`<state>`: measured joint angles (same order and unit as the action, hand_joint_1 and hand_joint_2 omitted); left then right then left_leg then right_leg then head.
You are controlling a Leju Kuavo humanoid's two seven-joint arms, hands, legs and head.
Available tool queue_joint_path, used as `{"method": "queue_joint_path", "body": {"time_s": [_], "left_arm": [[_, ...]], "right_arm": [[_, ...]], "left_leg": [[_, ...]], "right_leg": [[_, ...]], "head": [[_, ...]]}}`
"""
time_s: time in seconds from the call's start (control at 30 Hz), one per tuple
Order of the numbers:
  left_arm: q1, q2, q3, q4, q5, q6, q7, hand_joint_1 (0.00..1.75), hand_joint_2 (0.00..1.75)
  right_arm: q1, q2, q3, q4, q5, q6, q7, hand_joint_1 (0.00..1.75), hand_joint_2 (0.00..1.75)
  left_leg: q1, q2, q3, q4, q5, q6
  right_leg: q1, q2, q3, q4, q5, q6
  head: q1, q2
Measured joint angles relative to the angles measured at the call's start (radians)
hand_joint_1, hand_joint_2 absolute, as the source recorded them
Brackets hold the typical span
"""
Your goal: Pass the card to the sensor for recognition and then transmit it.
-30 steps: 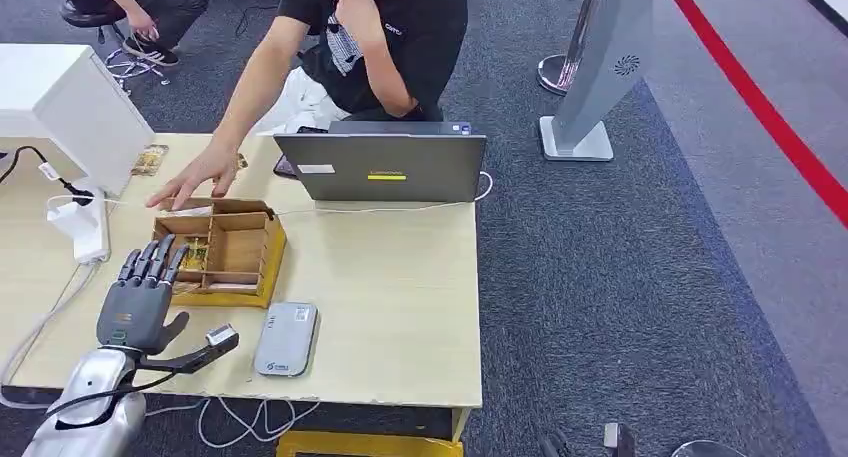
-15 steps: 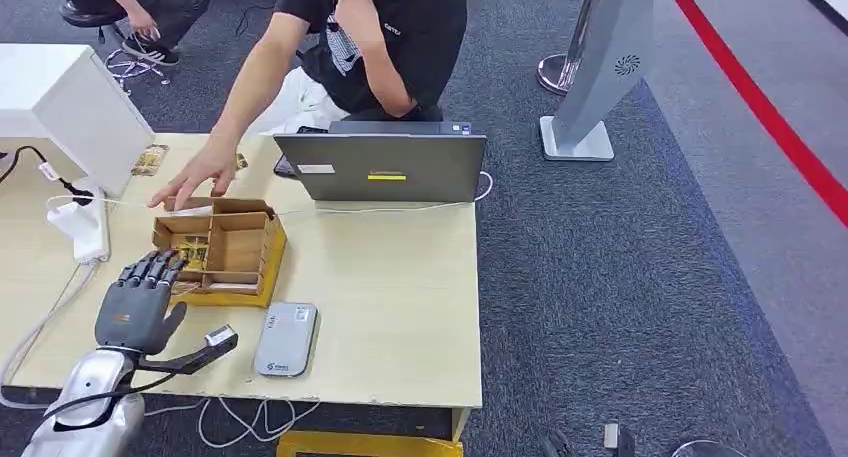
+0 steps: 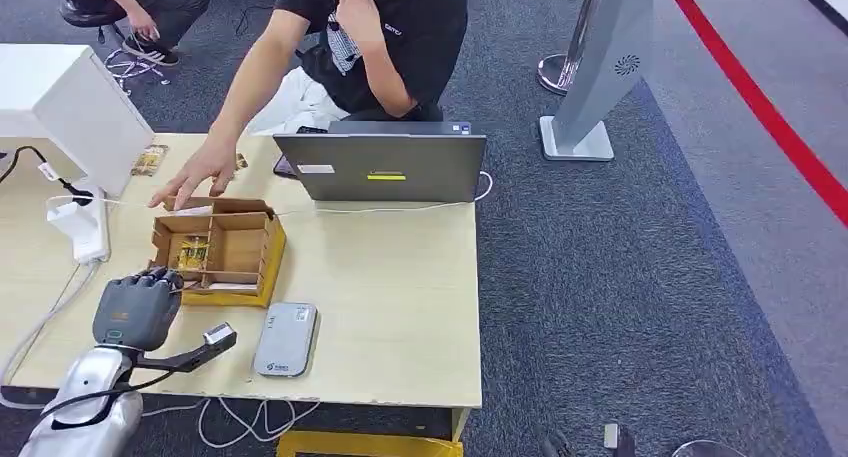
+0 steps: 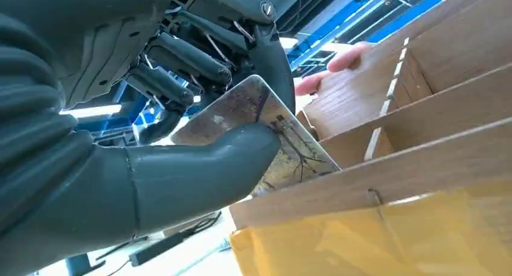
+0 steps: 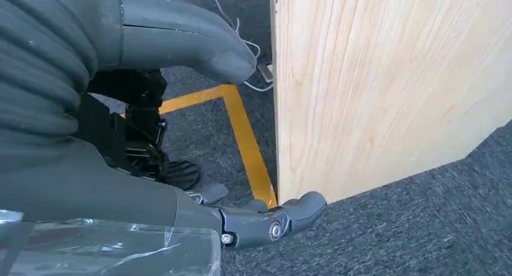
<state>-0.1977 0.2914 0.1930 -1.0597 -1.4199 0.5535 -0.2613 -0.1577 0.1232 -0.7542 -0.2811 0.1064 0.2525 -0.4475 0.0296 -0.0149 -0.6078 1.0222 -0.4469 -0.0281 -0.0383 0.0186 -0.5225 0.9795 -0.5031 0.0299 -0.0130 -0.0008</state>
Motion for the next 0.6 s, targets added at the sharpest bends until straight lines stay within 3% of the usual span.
{"method": "queue_joint_path", "body": {"time_s": [0.27, 0.47, 0.6], "left_arm": [[-0.039, 0.029, 0.020, -0.030, 0.039, -0.016, 0.012, 1.75, 1.75], [-0.151, 0.014, 0.071, -0.207, 0.141, -0.143, -0.001, 1.75, 1.75], [-0.188, -0.011, 0.092, -0.292, 0.142, -0.178, -0.009, 1.75, 1.75]], "right_arm": [[-0.001, 0.000, -0.003, 0.000, 0.003, 0.000, 0.003, 0.00, 1.75], [-0.004, 0.001, -0.004, 0.000, 0.006, -0.001, 0.008, 0.00, 1.75], [-0.005, 0.002, -0.005, 0.000, 0.006, -0.001, 0.010, 0.00, 1.75]], "left_leg": [[0.001, 0.000, 0.000, 0.000, 0.000, 0.000], [0.000, -0.001, -0.002, 0.000, 0.001, 0.001], [0.000, 0.000, -0.002, 0.001, 0.001, 0.001]], "right_leg": [[0.000, -0.001, -0.003, 0.000, 0.000, 0.000], [0.000, -0.001, -0.001, 0.000, 0.002, 0.001], [0.000, 0.000, -0.001, 0.000, 0.002, 0.001]], "head": [[0.000, 0.000], [0.001, 0.000], [0.000, 0.000]]}}
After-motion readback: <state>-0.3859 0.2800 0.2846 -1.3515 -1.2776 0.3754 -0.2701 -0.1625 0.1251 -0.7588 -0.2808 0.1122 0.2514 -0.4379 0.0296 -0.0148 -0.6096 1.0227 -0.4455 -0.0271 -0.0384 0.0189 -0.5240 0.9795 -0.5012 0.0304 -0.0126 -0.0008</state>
